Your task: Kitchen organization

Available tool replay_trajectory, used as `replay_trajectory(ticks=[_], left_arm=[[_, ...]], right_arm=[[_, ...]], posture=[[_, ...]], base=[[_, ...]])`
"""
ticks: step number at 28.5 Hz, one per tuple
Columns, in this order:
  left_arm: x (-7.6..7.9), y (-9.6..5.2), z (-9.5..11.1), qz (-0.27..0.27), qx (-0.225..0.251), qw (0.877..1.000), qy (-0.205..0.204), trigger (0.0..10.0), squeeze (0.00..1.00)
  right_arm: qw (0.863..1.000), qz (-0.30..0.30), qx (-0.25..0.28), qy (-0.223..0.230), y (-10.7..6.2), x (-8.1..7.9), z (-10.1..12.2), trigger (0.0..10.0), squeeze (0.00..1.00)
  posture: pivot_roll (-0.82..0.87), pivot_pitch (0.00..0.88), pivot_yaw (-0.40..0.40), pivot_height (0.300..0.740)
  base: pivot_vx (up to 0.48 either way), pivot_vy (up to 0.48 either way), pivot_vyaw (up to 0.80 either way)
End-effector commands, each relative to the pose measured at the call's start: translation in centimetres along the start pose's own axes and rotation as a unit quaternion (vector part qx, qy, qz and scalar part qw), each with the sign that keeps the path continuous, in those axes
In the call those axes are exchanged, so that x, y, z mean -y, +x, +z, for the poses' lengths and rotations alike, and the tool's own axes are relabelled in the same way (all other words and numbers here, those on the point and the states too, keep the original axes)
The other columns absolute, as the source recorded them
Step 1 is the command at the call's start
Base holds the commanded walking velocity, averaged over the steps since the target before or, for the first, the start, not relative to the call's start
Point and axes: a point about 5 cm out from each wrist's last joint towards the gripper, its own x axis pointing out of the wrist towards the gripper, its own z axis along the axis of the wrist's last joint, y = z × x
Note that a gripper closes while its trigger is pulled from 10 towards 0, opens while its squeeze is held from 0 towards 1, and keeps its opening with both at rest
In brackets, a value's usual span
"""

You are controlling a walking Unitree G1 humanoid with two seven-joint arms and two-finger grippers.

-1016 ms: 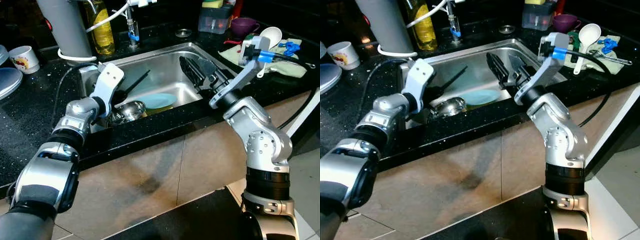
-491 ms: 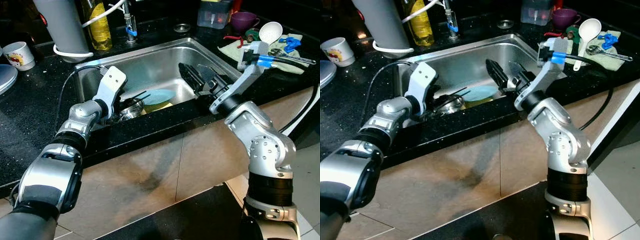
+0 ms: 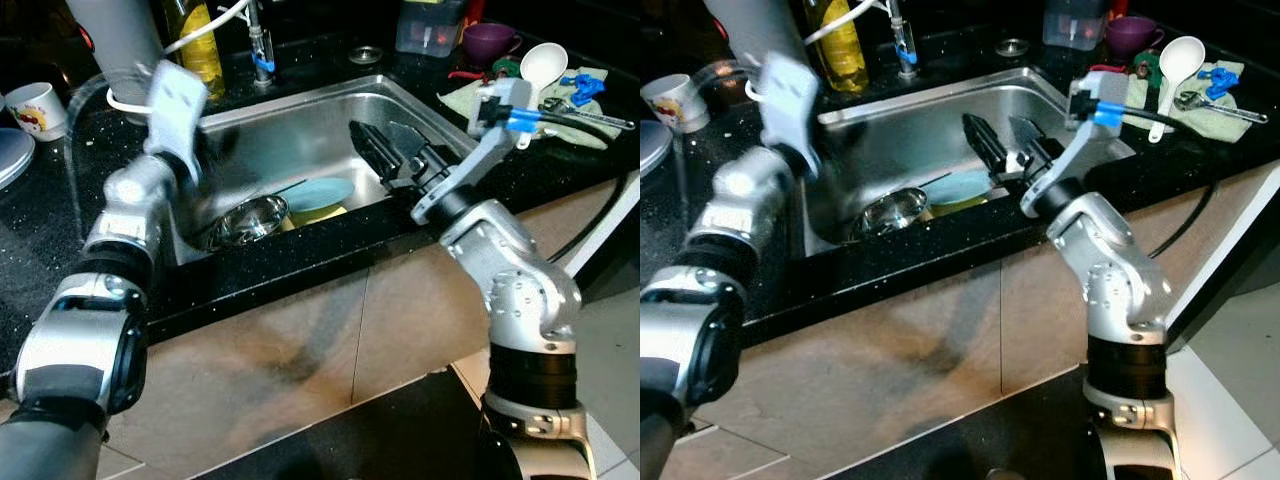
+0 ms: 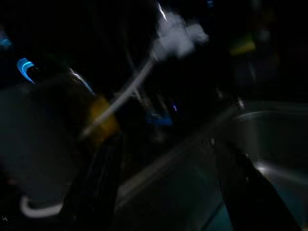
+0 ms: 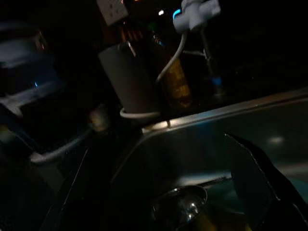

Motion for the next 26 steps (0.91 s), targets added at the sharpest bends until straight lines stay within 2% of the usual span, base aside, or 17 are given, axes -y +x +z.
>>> replay_trajectory(ticks=[1,2,3,7,12,14,17,18,19,22,24,26], left_arm=[[0.2,-0.8,-0.8,0.017,-0.016,1.0,-0.014,10.0,0.0],[0.3,-1.0,-0.9,0.021,-0.016,1.0,-0.016,10.0,0.0],[0.9,-1.8,-1.1,0.028,-0.019,0.999,-0.018,10.0,0.0],[2.6,-5.9,-1.8,0.066,-0.042,0.996,-0.036,10.0,0.0],[3.1,-7.8,-1.8,0.083,-0.053,0.994,-0.037,10.0,0.0],[3.6,-9.6,-1.4,0.102,-0.047,0.993,-0.036,10.0,0.0],[3.9,-11.4,-1.0,0.125,-0.055,0.99,-0.042,10.0,0.0],[4.2,-12.1,-1.1,0.126,-0.063,0.989,-0.038,10.0,0.0],[4.2,-12.1,-1.1,0.126,-0.063,0.989,-0.038,10.0,0.0],[5.9,-14.2,-1.5,0.111,-0.093,0.989,-0.033,10.0,0.0],[7.2,-15.6,-1.9,0.1,-0.116,0.987,-0.039,10.0,0.0],[7.9,-16.5,-2.3,0.103,-0.133,0.985,-0.046,10.0,0.0]], right_arm=[[1.0,-0.001,-0.006,-0.007,0.1,0.0,-0.6,10.0,0.0],[1.0,-0.003,-0.008,-0.008,0.2,0.2,-0.8,10.0,0.0],[1.0,-0.013,-0.011,-0.013,0.2,0.5,-1.2,10.0,0.0],[0.998,-0.043,-0.017,-0.044,0.1,1.7,-2.3,10.0,0.0],[0.998,-0.051,-0.017,-0.042,0.1,2.2,-2.7,10.0,0.0],[0.997,-0.063,-0.021,-0.027,0.0,2.4,-3.2,10.0,0.0],[0.997,-0.068,-0.025,-0.02,0.0,2.5,-4.0,10.0,0.0],[0.997,-0.07,-0.02,-0.035,-0.2,2.3,-4.4,10.0,0.0],[0.997,-0.07,-0.02,-0.035,-0.2,2.3,-4.4,10.0,0.0],[0.993,-0.077,-0.032,-0.078,-1.1,2.1,-6.0,10.0,0.0],[0.994,-0.075,-0.044,-0.06,-2.1,2.1,-6.8,10.0,0.0],[0.995,-0.077,-0.048,-0.035,-2.8,2.2,-7.4,10.0,0.0]], posture=[[-0.04,0.031,0.048,0.74],[-0.03,0.026,0.047,0.74],[-0.02,0.013,0.046,0.74],[0.0,0.0,0.043,0.74],[0.02,0.0,0.04,0.74],[0.03,0.0,0.04,0.74],[0.03,0.0,0.041,0.74],[0.03,0.0,0.038,0.74],[0.03,0.0,0.038,0.74],[0.03,0.0,0.031,0.74],[0.03,0.0,0.026,0.74],[0.03,0.0,0.023,0.74]], base=[[0.0,0.0,0.0],[0.0,0.0,0.0],[0.0,0.0,0.0],[0.0,0.0,0.0],[0.0,0.0,0.0],[0.0,0.0,0.0],[0.0,0.0,0.0],[0.0,0.0,0.0],[0.0,0.0,0.0],[0.0,0.0,0.0],[0.0,0.0,0.0],[0.0,0.0,0.0]])
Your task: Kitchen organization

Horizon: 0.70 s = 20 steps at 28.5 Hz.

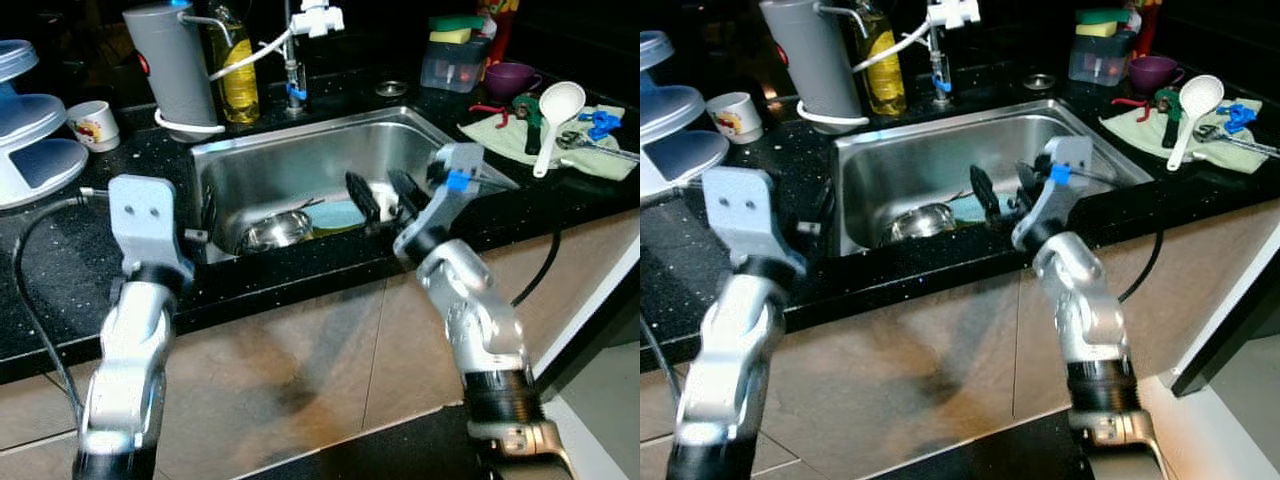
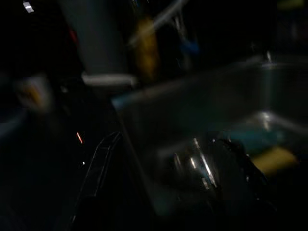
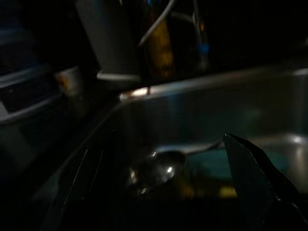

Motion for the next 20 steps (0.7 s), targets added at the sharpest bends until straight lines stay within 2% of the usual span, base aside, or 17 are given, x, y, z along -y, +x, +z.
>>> replay_trajectory(ticks=[1,5,14,20], left_arm=[[0.0,-0.2,0.2,0.009,0.0,1.0,0.003,10.0,0.0],[0.5,-0.9,-0.2,0.014,-0.019,1.0,-0.007,10.0,0.0],[1.1,-1.2,-0.3,0.007,-0.031,0.999,-0.008,10.0,0.0],[1.2,-1.5,-0.1,0.016,-0.032,0.999,-0.003,10.0,0.0]], right_arm=[[1.0,0.01,0.004,0.014,-0.1,-0.3,0.2,10.0,0.0],[1.0,0.001,-0.006,0.025,-0.9,0.2,-0.9,10.0,0.0],[0.999,0.005,0.0,0.051,-1.2,0.2,-1.6,10.0,0.0],[0.997,0.026,0.01,0.076,-1.5,-0.6,-1.4,10.0,0.0]], posture=[[0.03,0.0,0.023,0.74],[0.03,0.0,0.019,0.74],[0.03,0.0,0.017,0.74],[0.02,0.0,0.004,0.74]], base=[[0.0,0.0,0.0],[0.0,0.0,0.0],[0.0,0.0,0.0],[-0.042,0.0,0.0]])
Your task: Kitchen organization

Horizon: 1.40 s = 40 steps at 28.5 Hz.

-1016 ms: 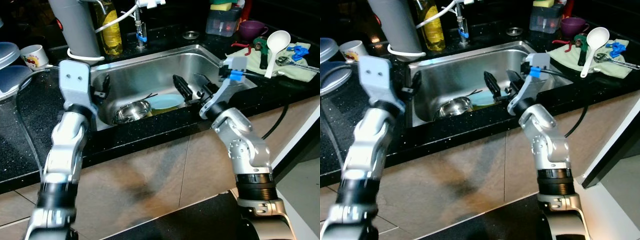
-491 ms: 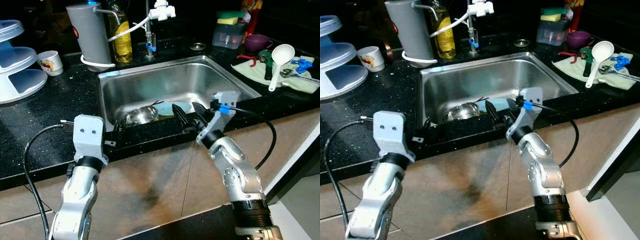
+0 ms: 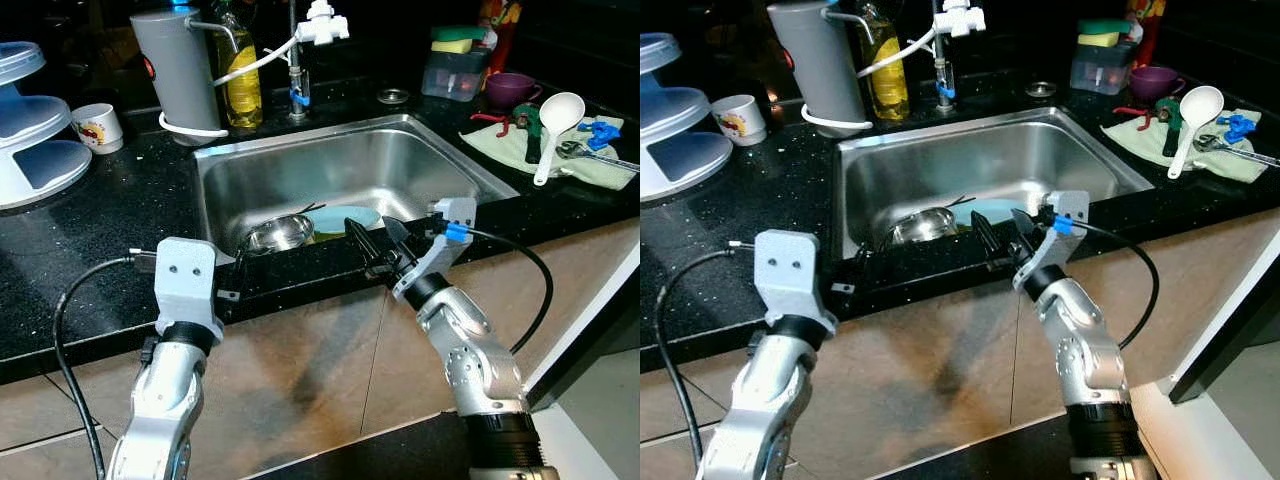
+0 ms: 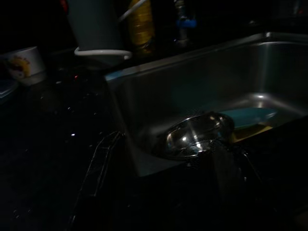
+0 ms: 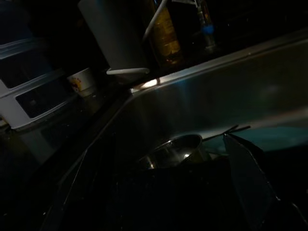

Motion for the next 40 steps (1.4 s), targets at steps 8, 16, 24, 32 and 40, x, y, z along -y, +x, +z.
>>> replay_trajectory(ticks=[8,16,24,32,40], left_arm=[[0.5,-0.5,0.3,0.004,-0.004,1.0,0.003,10.0,0.0],[0.6,-0.5,0.3,0.002,-0.007,1.0,0.001,10.0,0.0],[0.7,-0.5,0.4,0.0,-0.007,1.0,0.003,10.0,0.0],[0.6,-0.3,0.5,-0.008,-0.008,1.0,-0.008,10.0,0.0],[1.1,0.2,0.3,-0.027,-0.022,0.998,-0.061,10.0,0.0]], right_arm=[[1.0,0.024,0.011,0.01,0.2,-0.9,0.5,10.0,0.0],[0.999,0.029,0.007,0.021,0.1,-1.4,0.1,10.0,0.0],[0.999,0.038,0.001,0.013,0.1,-1.6,0.0,10.0,0.0],[0.998,0.067,-0.005,-0.006,0.3,-2.1,0.0,10.0,0.0],[0.995,0.094,-0.011,-0.024,0.4,-2.8,0.1,10.0,0.0]], posture=[[0.02,0.0,0.005,0.74],[0.03,0.0,0.004,0.74],[0.03,0.0,0.005,0.74],[0.03,0.0,0.004,0.74],[0.03,0.0,0.0,0.74]], base=[[-0.284,0.0,0.0],[-0.306,0.0,0.0],[-0.308,0.0,0.0],[-0.187,0.0,0.5],[0.0,0.0,0.79]])
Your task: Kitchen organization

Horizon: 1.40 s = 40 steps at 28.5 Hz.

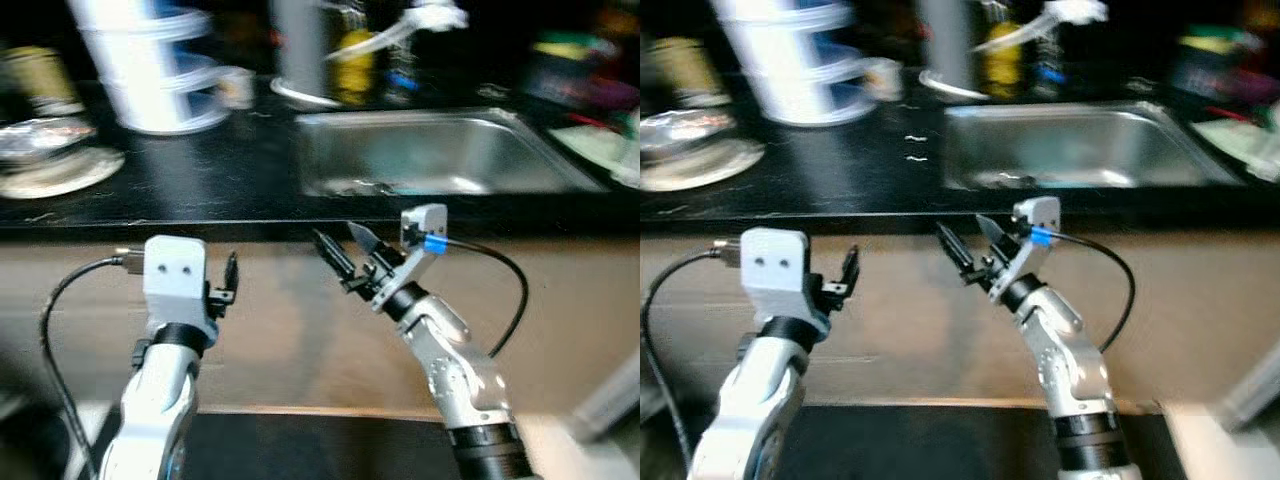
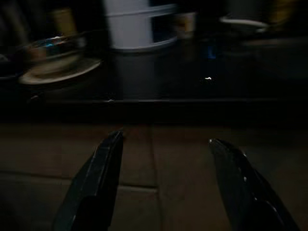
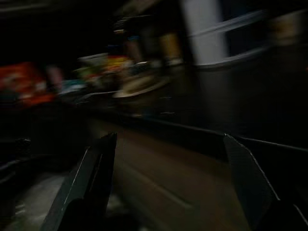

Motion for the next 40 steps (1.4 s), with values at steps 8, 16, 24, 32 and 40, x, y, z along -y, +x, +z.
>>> replay_trajectory(ticks=[8,16,24,32,40], left_arm=[[0.4,0.3,-0.5,-0.021,-0.018,0.999,-0.021,10.0,0.0],[0.1,0.4,-0.5,-0.024,-0.018,0.999,-0.03,10.0,0.0],[-0.6,0.8,0.1,-0.012,0.0,1.0,-0.027,10.0,0.0],[-1.4,1.5,0.4,-0.005,0.014,1.0,-0.02,10.0,0.0],[-0.6,1.2,0.2,-0.021,0.014,0.999,-0.035,10.0,0.0]], right_arm=[[1.0,0.018,0.002,-0.017,0.4,-0.5,0.4,10.0,0.0],[0.999,0.028,0.002,-0.022,0.6,-0.8,0.5,10.0,0.0],[0.998,0.051,0.01,-0.034,0.9,-1.4,1.0,10.0,0.0],[0.997,0.062,0.022,-0.044,1.6,-1.8,1.7,10.0,0.0],[0.998,0.045,0.029,-0.046,2.1,-1.4,2.2,10.0,0.0]], posture=[[0.03,0.0,-0.001,0.74],[0.04,0.0,-0.001,0.74],[0.04,0.0,0.0,0.74],[0.05,0.0,0.003,0.74],[0.05,0.0,0.008,0.74]], base=[[0.0,0.0,0.79],[0.0,0.0,0.79],[0.0,0.0,0.79],[0.0,0.0,0.79],[0.137,0.0,0.3]])
